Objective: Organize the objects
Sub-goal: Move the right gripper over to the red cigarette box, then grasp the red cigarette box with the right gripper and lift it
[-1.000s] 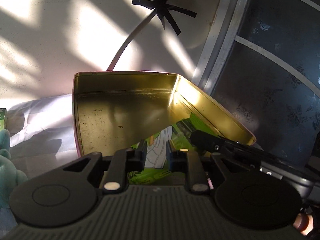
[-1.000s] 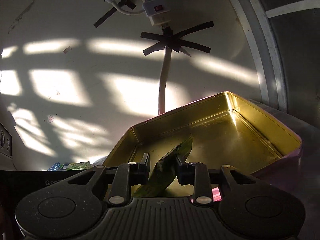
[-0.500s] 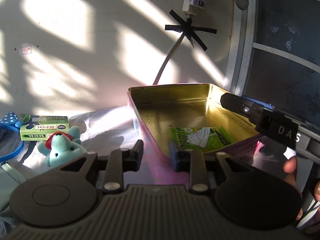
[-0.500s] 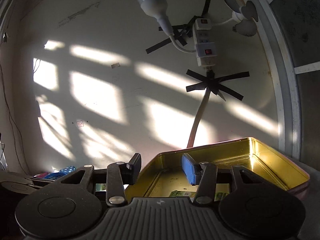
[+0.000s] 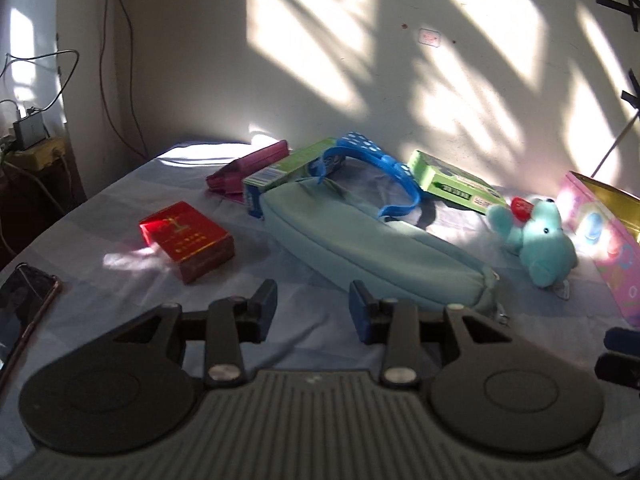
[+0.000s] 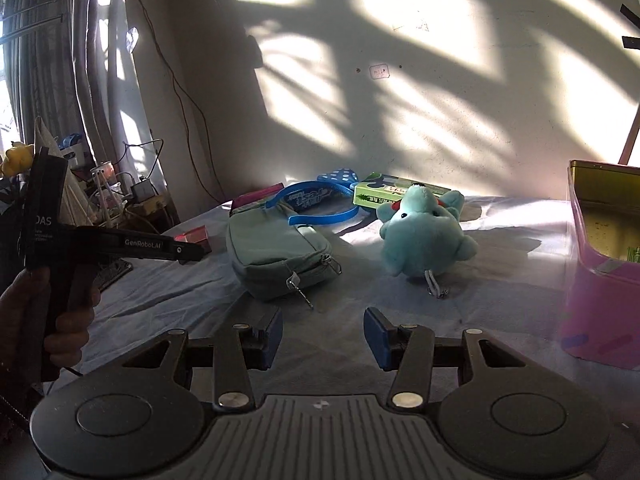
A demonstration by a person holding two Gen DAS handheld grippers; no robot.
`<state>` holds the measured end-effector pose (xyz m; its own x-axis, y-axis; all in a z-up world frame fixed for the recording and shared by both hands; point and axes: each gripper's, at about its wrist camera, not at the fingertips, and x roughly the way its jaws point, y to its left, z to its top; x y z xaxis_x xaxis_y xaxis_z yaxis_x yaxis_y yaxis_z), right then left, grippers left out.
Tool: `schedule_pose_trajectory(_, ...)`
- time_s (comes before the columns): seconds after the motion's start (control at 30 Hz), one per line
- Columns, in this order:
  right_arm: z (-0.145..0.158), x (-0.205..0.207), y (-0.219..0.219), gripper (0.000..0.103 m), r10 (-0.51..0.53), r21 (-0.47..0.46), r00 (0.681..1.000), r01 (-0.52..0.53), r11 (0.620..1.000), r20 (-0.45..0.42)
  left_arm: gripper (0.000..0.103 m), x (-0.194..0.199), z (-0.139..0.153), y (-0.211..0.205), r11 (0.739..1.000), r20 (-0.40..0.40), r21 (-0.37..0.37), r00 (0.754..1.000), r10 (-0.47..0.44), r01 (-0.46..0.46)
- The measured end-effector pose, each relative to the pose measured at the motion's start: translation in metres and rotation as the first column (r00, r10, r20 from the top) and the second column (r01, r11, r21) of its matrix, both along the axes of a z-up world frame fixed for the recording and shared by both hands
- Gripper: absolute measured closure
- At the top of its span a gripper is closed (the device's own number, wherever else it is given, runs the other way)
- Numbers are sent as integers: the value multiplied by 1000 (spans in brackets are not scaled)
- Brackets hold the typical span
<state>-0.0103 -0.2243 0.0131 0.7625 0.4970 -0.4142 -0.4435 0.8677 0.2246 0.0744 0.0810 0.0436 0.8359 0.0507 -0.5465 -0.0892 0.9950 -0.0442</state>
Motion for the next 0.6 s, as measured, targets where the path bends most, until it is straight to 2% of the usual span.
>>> schedule_pose_trajectory(0.07, -1, 2, 13, 56, 44, -1, 999, -44, 999, -18, 61, 18, 0, 47, 991, -34, -60, 993, 115, -117)
schedule_pose_trajectory(0.17, 3, 14, 47, 55, 157, -22, 987, -158, 987, -40, 61, 43, 3, 101, 960, -68, -180, 976, 206, -215)
schedule_pose_trajectory(0.27, 9, 33, 93, 55, 275, -67, 961, -277, 959, -32, 58, 59, 10, 124, 956, -30, -140, 966, 256, -258)
schedule_pose_trajectory(0.33, 12, 56, 128, 55, 326, -95, 945, -327, 940, -27, 55, 70, 10, 130, 960, -29, -137, 970, 242, -243)
schedule_pose_trajectory(0.4, 13, 83, 162, 50, 356, -102, 934, -357, 928, -29, 55, 79, 7, 133, 962, -36, -154, 975, 220, -223)
schedule_pose_trajectory(0.47, 12, 111, 195, 36, 371, -119, 928, -372, 921, -30, 55, 88, 1, 136, 961, -56, -158, 974, 221, -227)
schedule_pose_trajectory(0.6, 3, 157, 248, 28, 397, -170, 916, -402, 900, -63, 50, 101, -11, 148, 950, -92, -205, 971, 221, -236)
